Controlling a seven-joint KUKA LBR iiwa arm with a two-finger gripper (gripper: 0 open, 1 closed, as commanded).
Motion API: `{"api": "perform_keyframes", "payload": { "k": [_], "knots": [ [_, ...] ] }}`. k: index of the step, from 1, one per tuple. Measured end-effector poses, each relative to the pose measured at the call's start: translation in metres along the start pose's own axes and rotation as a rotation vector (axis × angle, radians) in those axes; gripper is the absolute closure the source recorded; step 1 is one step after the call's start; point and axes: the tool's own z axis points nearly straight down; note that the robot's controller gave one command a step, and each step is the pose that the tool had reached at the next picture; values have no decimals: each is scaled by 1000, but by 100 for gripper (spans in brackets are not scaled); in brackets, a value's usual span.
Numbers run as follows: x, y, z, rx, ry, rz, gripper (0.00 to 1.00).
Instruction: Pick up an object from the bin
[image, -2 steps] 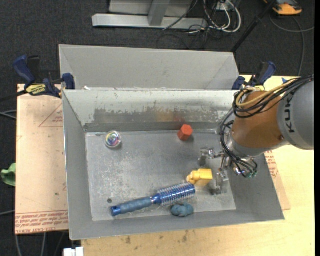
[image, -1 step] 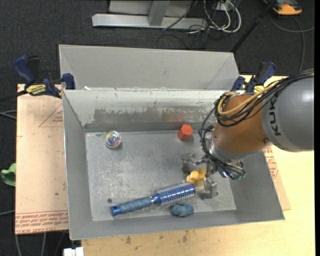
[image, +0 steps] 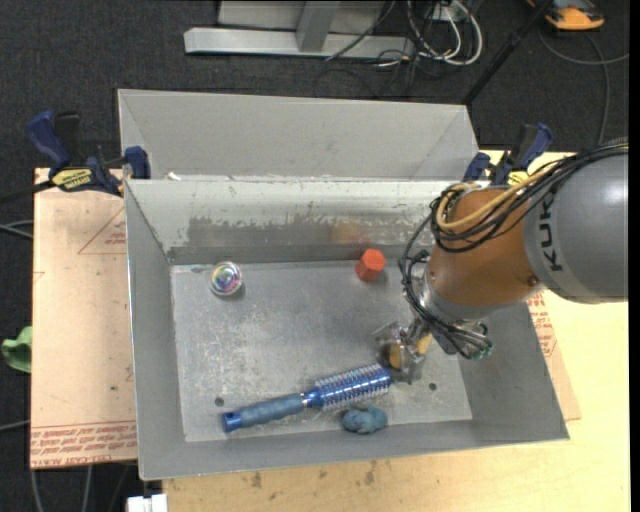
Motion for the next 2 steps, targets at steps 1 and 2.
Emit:
{"api": "perform_keyframes", "payload": {
  "k": [1, 2],
  "knots": [
    [1, 3, -65, 5, -6, -14, 100],
    [2, 4, -61, 0, -1, -13, 0]
  ]
}}
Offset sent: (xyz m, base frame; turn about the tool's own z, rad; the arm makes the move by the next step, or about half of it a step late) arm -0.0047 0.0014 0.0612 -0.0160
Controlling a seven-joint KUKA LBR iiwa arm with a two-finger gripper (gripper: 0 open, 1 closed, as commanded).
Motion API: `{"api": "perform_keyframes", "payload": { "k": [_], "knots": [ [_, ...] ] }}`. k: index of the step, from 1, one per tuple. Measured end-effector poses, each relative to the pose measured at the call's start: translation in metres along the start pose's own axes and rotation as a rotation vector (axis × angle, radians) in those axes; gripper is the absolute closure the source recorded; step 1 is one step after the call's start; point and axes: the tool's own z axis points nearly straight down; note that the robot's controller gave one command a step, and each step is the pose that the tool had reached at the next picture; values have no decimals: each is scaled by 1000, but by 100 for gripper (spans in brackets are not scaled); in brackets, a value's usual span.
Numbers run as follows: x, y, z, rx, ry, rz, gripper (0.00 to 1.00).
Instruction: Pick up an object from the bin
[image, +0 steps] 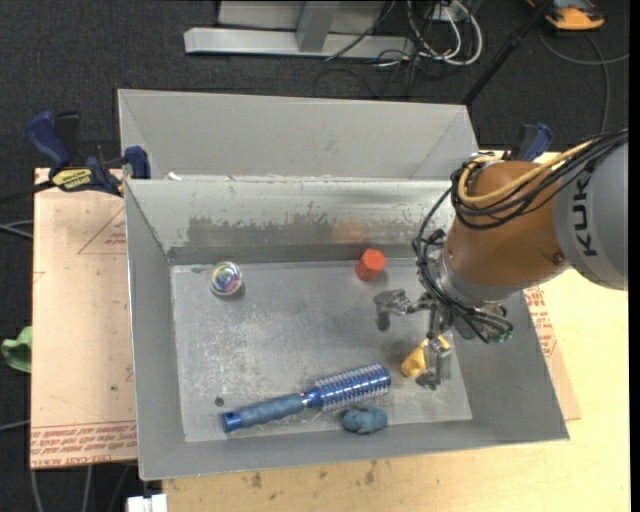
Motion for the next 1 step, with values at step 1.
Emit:
{"api": "perform_keyframes", "payload": {
  "k": [1],
  "knots": [
    [-18, 51, 63, -4, 4, -355, 0]
  ]
}}
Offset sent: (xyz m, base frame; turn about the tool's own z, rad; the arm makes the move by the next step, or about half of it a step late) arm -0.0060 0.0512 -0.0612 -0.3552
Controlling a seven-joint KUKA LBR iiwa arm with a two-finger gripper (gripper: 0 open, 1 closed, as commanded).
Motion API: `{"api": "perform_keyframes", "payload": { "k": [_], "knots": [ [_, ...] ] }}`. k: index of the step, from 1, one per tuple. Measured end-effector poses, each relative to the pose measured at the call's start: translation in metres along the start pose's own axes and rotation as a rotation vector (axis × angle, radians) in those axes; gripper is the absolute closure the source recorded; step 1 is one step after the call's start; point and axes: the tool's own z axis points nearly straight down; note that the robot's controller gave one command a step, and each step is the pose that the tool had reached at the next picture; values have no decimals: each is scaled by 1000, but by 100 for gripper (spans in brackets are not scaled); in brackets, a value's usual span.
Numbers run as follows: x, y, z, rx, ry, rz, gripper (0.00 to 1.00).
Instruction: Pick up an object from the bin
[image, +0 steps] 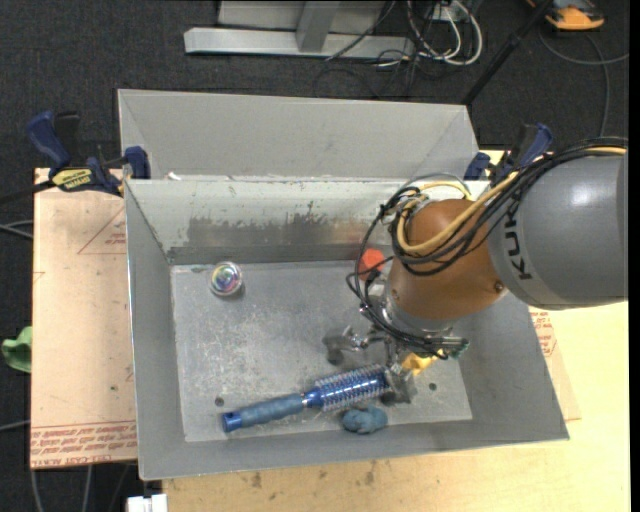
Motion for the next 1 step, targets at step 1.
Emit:
{"api": "perform_keyframes", "payload": {
  "k": [1],
  "knots": [
    [1, -2, -1, 3, -1, 4, 100]
  ]
}}
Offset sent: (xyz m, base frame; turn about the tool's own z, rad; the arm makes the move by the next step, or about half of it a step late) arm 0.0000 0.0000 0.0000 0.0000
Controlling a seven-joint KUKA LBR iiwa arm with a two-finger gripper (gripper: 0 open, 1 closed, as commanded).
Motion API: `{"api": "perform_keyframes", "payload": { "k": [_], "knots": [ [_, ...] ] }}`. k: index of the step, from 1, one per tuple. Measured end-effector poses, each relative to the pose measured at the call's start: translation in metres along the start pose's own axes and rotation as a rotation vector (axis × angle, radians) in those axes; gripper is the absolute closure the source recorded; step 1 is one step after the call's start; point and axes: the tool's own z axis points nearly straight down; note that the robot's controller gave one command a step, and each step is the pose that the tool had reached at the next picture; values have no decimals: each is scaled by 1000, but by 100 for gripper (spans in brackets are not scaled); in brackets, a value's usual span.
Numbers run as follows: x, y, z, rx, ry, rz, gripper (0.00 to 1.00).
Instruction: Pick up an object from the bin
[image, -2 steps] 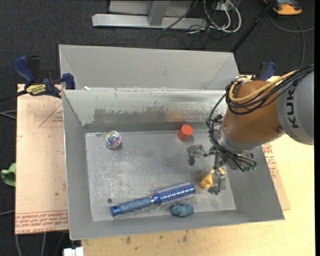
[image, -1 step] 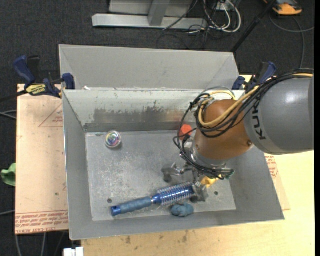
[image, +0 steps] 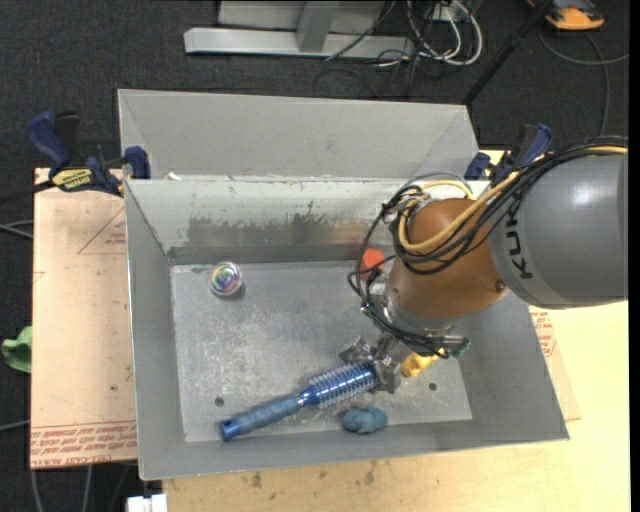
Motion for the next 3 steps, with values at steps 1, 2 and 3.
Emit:
{"api": "perform_keyframes", "payload": {
  "k": [1, 2, 3],
  "knots": [
    [1, 5, -176, 9, -7, -60, 100],
    [23, 50, -106, -4, 2, -268, 100],
    [10, 43, -82, -1, 0, -139, 100]
  ]
}}
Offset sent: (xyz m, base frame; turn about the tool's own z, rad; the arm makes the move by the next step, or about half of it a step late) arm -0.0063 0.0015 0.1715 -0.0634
